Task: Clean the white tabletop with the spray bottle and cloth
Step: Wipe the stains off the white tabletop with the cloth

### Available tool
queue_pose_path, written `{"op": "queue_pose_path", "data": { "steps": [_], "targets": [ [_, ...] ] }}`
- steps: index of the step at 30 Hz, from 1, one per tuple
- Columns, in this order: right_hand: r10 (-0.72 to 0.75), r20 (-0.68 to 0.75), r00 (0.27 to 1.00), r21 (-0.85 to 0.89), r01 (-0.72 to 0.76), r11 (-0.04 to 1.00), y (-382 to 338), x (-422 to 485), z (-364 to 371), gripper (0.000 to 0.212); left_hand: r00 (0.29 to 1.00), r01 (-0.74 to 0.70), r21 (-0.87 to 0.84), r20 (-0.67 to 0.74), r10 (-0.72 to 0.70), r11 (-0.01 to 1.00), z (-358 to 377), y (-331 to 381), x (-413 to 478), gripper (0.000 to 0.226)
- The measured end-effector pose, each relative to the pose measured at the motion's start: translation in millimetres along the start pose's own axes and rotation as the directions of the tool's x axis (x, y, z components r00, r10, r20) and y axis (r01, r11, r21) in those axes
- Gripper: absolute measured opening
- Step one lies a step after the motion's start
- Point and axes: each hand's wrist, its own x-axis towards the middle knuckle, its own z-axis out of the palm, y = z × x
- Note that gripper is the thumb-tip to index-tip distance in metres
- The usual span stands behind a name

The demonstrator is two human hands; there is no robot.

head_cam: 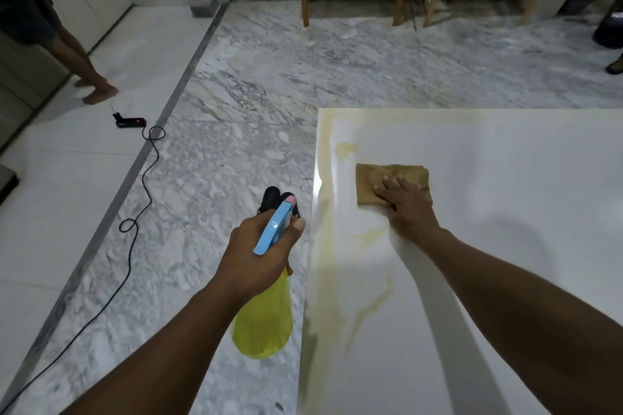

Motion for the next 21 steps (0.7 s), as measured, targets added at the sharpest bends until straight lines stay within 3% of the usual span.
{"op": "queue_pose_path", "data": {
  "steps": [4, 10, 13, 16, 21],
  "targets": [
    [0.013, 0.023, 1.0, -0.013, -0.013, 1.0, -14.5, -96.3, 16.9, 0.058, 0.999, -0.041, 0.019, 0.004, 0.041, 0.999, -2.6, -0.7, -55.5, 0.01],
    [0.005, 0.028, 1.0, -0.034, -0.004, 0.999, -38.5, -255.9, 38.4, 0.06, 0.995, -0.097, 0.028, -0.01, 0.098, 0.995, -14.7, -20.7, -174.9, 0.036],
    [0.039, 0.12, 0.992, -0.077, -0.029, 0.997, -55.5, -316.1, 40.5, 0.054, 0.995, -0.102, 0.003, -0.018, 0.103, 0.995, -18.7, -37.1, -226.6, 0.027],
    [0.094, 0.192, 0.977, -0.079, -0.08, 0.994, -60.7, -349.0, 40.1, 0.056, 0.995, -0.092, -0.003, -0.032, 0.092, 0.996, -24.0, -42.6, -262.5, 0.024],
    [0.166, 0.282, 0.945, 0.14, -0.212, 0.967, -80.3, -338.7, -0.2, 0.04, 0.993, -0.115, 0.023, -0.034, 0.115, 0.993, -38.1, -26.5, -280.5, 0.019]
  ]
}}
